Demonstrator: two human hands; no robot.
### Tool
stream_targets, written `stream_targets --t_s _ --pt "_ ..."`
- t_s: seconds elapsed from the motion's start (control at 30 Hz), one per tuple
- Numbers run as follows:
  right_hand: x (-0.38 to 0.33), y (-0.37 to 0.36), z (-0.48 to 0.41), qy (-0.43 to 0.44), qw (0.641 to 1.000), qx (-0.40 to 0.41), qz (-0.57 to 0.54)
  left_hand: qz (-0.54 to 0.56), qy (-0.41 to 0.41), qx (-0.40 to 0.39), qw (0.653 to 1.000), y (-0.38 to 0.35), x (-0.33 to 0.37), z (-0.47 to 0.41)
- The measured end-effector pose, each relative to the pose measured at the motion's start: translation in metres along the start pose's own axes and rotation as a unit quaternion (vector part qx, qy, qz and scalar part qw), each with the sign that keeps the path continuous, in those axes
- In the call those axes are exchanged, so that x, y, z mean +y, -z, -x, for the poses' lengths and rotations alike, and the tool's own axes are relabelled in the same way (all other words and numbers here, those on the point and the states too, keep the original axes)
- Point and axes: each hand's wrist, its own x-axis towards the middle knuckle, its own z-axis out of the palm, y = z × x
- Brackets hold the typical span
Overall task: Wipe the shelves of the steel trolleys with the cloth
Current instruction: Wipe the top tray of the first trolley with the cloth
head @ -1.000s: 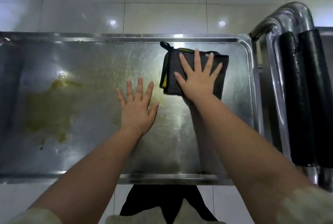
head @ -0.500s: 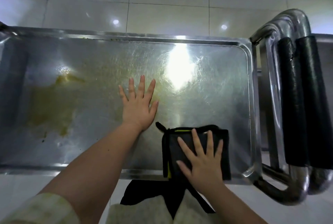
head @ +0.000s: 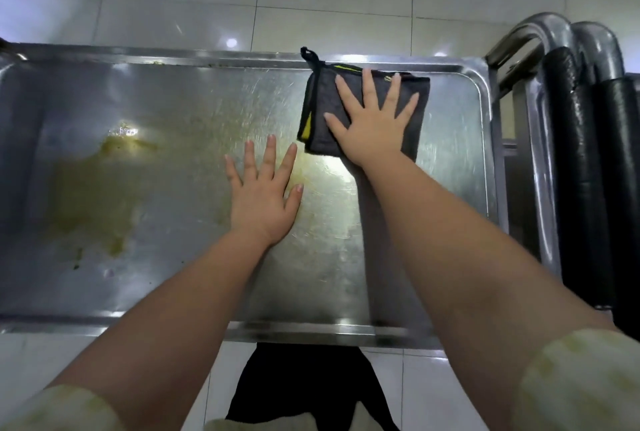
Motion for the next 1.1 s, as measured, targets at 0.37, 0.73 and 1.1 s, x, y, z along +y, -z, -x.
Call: stream_targets --t_s 0.37,0.73,1.1 --pt "0.092 0.011 0.003 -0.137 0.991 0.001 -0.011 0.005 -0.037 -0.023 0.999 0.000 0.001 0.002" --pt "0.077 0.007 0.008 -0.051 0.999 0.004 -0.001 0.030 0.008 -0.002 1.000 0.001 0.003 0.004" --pt "-0.003 -0.024 0.102 0.080 0.996 0.000 0.027 0.026 0.020 -0.030 0.999 0.004 -0.006 0.005"
